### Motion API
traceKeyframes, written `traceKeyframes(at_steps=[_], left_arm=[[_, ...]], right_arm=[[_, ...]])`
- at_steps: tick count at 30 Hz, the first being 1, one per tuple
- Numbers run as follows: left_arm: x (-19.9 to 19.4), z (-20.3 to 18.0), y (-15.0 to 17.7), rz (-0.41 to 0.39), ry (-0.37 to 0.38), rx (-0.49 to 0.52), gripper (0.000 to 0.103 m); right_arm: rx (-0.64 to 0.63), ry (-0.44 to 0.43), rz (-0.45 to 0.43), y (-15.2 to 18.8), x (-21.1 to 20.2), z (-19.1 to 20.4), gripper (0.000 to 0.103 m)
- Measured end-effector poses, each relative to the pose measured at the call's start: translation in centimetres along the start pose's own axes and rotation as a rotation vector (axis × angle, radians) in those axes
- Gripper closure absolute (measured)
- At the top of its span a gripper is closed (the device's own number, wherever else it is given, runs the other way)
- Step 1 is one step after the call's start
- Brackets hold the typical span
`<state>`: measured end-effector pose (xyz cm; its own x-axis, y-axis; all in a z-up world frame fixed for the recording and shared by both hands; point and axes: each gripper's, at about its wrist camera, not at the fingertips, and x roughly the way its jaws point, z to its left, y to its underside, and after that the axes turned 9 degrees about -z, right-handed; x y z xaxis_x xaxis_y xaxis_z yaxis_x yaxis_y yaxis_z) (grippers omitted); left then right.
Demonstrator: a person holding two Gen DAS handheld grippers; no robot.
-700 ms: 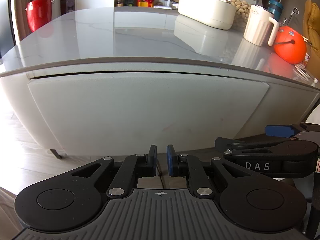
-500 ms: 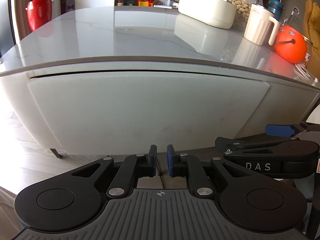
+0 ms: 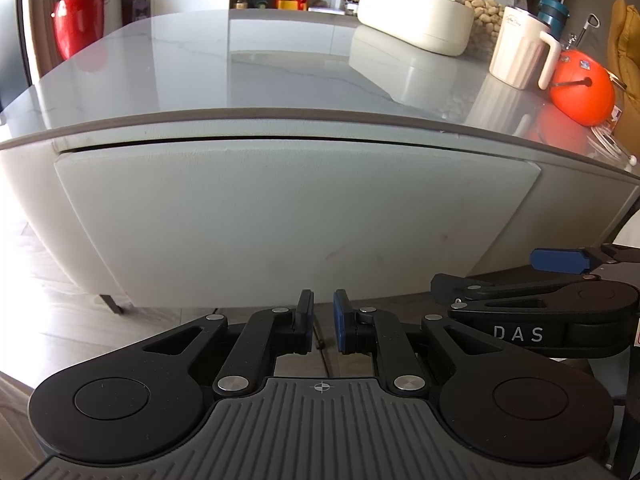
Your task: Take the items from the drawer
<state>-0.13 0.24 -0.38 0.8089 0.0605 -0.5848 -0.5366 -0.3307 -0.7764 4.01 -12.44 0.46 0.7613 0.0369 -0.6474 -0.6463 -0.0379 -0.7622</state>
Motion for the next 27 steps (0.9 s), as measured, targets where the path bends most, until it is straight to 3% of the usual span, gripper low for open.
traceKeyframes(at_steps=[27], left_arm=[[0.01,-0.07,-0.03,-0.015,-0.017,-0.029,0.09]], right_arm=[[-0.007,-0.002,0.006,0.5,0.01,0.36,0.0]])
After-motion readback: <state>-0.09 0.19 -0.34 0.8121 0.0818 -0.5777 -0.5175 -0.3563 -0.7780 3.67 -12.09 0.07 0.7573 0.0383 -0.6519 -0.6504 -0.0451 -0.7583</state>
